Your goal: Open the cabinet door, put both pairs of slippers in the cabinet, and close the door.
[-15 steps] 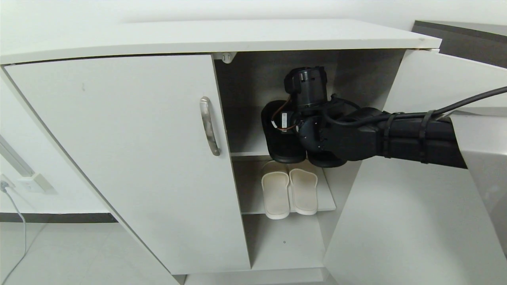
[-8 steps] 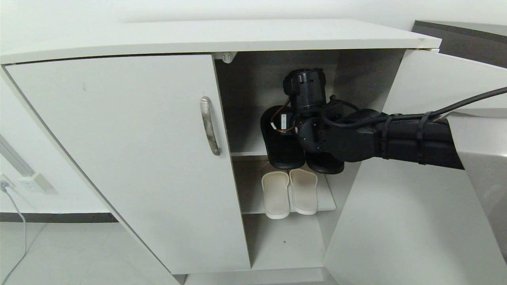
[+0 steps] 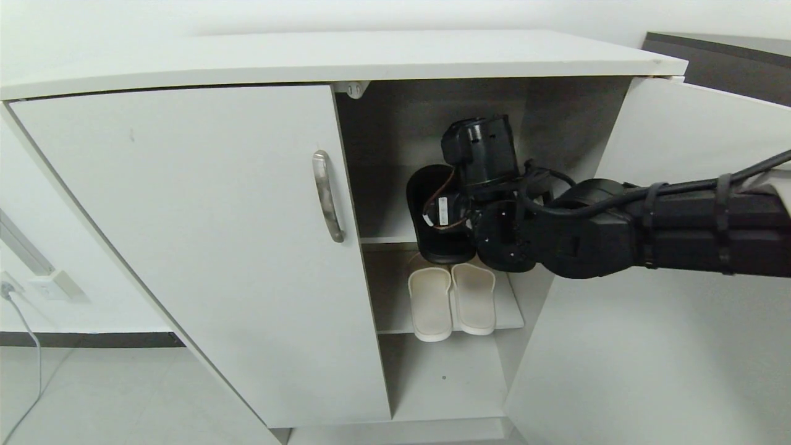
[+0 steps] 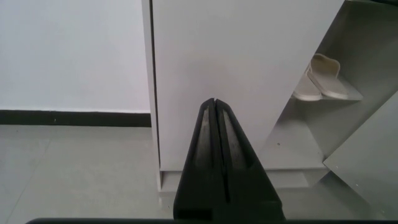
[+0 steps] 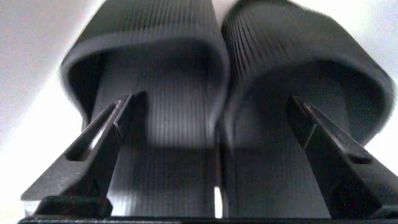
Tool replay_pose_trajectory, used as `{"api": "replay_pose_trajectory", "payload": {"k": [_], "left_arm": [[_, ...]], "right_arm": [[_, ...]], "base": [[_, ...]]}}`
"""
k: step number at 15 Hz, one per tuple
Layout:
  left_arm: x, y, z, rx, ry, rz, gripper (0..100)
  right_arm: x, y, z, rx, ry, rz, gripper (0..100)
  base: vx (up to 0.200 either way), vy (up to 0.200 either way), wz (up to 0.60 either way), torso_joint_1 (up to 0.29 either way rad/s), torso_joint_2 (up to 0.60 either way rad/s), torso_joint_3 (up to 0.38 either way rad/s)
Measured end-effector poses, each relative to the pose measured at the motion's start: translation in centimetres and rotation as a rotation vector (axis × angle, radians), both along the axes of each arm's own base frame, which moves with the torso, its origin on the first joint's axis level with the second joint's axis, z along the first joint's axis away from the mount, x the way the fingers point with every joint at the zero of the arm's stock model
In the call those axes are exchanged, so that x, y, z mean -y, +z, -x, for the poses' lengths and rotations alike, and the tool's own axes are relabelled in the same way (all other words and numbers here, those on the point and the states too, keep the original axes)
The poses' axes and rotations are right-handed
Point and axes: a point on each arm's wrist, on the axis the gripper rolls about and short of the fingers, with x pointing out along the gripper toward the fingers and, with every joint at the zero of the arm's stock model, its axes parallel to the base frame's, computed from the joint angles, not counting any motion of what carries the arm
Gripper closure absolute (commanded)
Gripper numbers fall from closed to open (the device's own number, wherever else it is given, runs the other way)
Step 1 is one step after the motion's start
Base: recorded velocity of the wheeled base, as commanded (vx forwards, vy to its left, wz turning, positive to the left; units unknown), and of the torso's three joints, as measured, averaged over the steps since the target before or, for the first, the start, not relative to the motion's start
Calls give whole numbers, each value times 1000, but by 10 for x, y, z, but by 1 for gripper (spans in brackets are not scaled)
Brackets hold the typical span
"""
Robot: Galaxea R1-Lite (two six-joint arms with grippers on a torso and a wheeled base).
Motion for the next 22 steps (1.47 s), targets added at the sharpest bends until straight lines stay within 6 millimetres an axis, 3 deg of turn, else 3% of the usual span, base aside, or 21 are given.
{"api": "replay_pose_trajectory", "payload": {"k": [3, 9, 10, 14, 22], "left_arm": [[0, 0, 0, 0, 1, 0, 100], [0, 0, 0, 0, -1, -1, 100], [0, 0, 0, 0, 0, -2, 100], [0, 0, 0, 0, -1, -1, 100], [0, 0, 0, 1, 0, -1, 100]], "right_arm": [[20, -6, 28, -18, 26, 14, 0], [63, -12, 106, -23, 224, -46, 0], [66, -11, 113, -15, 238, -69, 100], [71, -21, 126, -38, 271, -58, 100], [63, -42, 121, -41, 288, -56, 100]], "base": [[0, 0, 0, 0, 0, 0], [0, 0, 0, 0, 0, 0], [0, 0, 0, 0, 0, 0], [0, 0, 0, 0, 0, 0], [0, 0, 0, 0, 0, 0]]}}
